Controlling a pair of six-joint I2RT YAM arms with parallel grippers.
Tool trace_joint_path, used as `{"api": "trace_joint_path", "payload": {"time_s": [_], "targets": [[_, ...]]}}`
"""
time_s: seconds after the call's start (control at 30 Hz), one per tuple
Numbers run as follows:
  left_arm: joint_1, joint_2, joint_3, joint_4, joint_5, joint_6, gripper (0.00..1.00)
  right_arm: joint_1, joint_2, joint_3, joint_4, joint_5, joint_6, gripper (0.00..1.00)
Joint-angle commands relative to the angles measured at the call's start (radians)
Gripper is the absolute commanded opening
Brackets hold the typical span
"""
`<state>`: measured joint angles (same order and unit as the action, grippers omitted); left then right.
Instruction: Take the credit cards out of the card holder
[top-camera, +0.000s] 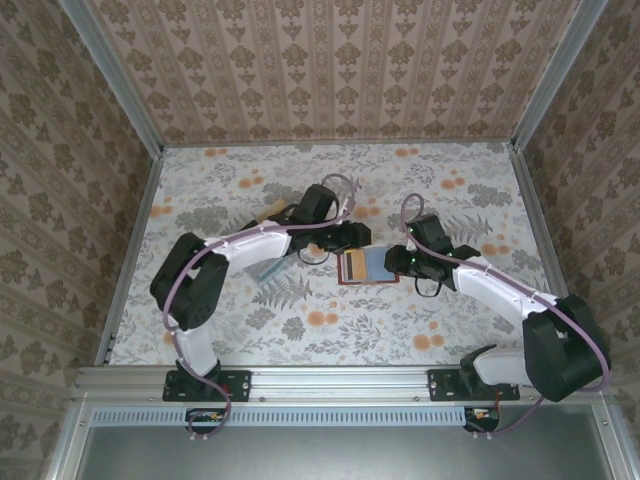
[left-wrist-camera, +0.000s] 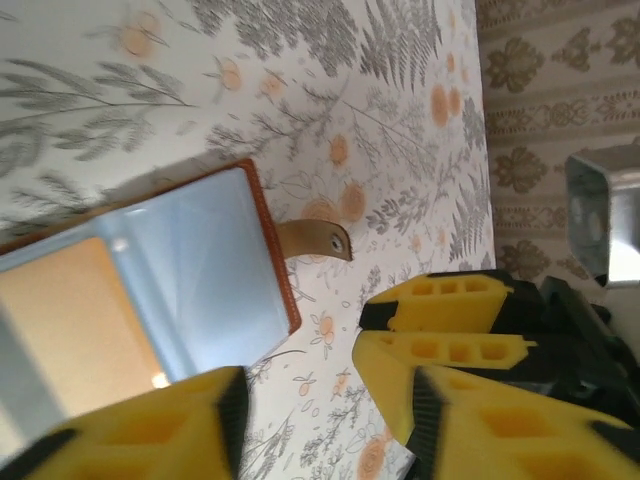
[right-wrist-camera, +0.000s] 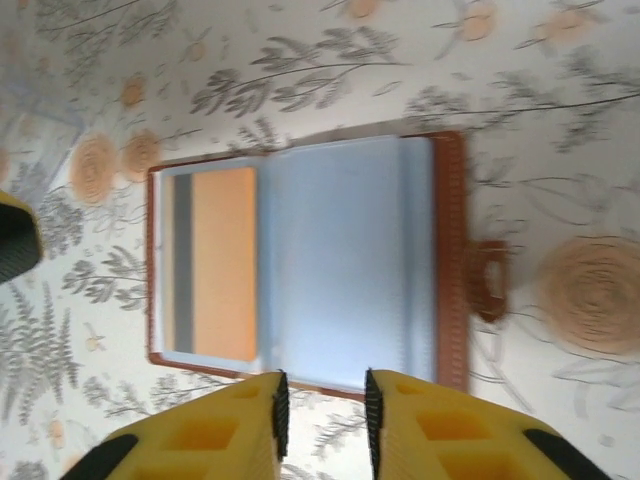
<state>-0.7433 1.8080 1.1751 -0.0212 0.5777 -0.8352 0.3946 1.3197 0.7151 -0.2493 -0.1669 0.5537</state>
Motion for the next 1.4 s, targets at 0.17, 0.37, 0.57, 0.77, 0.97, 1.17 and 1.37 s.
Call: {"api": "trace_joint_path", "payload": {"time_s": [0.17,0.37,0.57,0.77,0.97,1.17,1.37], "targets": [[0.034,-0.01,-0.12,-0.079,-0.092,0.051,0.0,0.025,0.188,0.092,0.133,-0.238,0.052,0.17],[0.032,0.04,-0.129,-0.054,-0.09,0.05,0.0,0.023,0.288,0.116,0.153,-0.259,0.084,0.13],[0.03,0.077,-0.121,-0.047,-0.084,0.045,0.0,0.015,0.347,0.131,0.159,-0.261,0.092,0.15],[0.028,0.105,-0.124,-0.054,-0.085,0.039,0.0,0.01,0.375,0.133,0.16,-0.249,0.093,0.2],[0.028,0.118,-0.127,-0.067,-0.087,0.037,0.0,0.0,0.39,0.129,0.165,-0.246,0.091,0.2],[0.026,0.131,-0.124,-0.071,-0.082,0.038,0.0,-0.002,0.409,0.127,0.182,-0.27,0.095,0.2],[0.026,0.128,-0.117,-0.096,-0.096,0.045,0.0,-0.006,0.393,0.121,0.176,-0.258,0.099,0.01]]}}
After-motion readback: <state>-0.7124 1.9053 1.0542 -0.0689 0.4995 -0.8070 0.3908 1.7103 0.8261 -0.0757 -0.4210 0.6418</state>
